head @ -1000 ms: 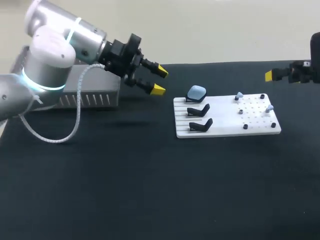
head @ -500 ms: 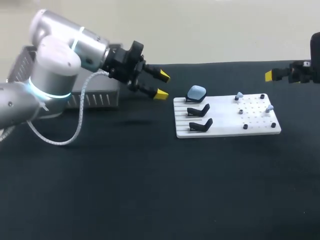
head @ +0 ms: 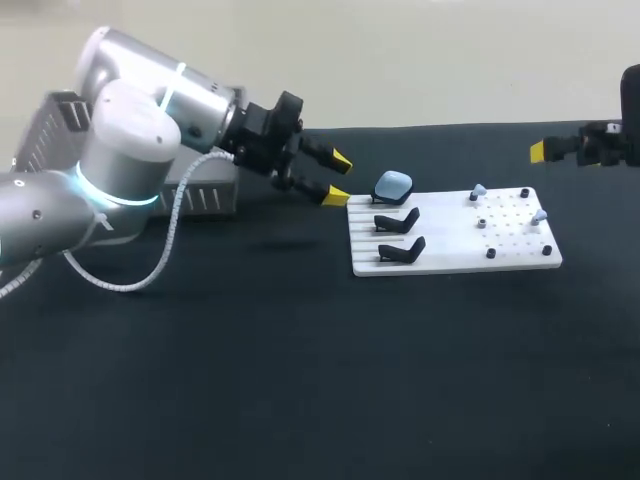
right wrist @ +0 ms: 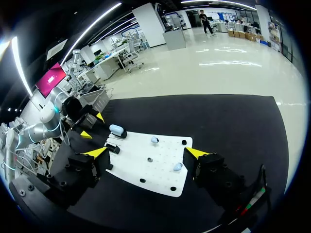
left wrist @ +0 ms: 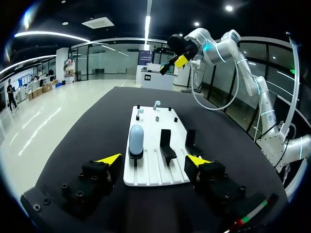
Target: Pick up each earbud case from the left stands, insert the matching earbuds, close the lid, and place the case in the box.
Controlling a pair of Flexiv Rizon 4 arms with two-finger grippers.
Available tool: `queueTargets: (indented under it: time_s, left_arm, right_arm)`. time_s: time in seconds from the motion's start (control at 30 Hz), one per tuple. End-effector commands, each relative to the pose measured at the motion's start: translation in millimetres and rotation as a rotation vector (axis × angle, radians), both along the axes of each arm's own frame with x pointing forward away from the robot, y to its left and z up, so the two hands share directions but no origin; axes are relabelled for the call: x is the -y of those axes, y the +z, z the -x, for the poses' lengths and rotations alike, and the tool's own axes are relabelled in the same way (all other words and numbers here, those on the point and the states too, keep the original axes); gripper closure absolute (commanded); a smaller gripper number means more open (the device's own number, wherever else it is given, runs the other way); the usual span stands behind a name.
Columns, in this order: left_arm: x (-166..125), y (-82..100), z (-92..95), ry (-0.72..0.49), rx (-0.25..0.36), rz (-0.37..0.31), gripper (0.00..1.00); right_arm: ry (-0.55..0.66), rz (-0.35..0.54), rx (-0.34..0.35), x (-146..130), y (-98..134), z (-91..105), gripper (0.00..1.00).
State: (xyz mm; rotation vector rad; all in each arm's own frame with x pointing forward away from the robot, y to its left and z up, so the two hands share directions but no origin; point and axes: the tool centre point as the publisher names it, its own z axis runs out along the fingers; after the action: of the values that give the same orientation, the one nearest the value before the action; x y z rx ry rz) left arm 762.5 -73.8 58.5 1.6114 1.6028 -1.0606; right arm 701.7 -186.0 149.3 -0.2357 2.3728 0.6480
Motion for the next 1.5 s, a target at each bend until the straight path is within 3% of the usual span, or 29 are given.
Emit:
queueTargets:
  time_s: [0.03, 0.3, 0.47, 1.5]
  left_arm:
    - [6, -5.2, -6.7, 0.000, -0.003, -0.014, 0.16]
    - [16, -3.3, -14.8, -0.016, 0.031, -0.050, 0.24]
    - [22, -4.8, -18.1, -0.024, 0.041, -0.056, 0.35]
    - [39, -22.1, -20.8, -0.042, 0.036, -0.045, 0.50]
  right_arm:
    - [0.000, 0.001, 0.001, 0, 0, 0.4, 0.00]
    - [0.000, 0.001, 0.001, 0, 0, 0.4, 0.00]
    - [0.000, 0.001, 0.001, 0, 0, 0.4, 0.00]
    - [0.000, 0.001, 0.001, 0, 0, 0.4, 0.00]
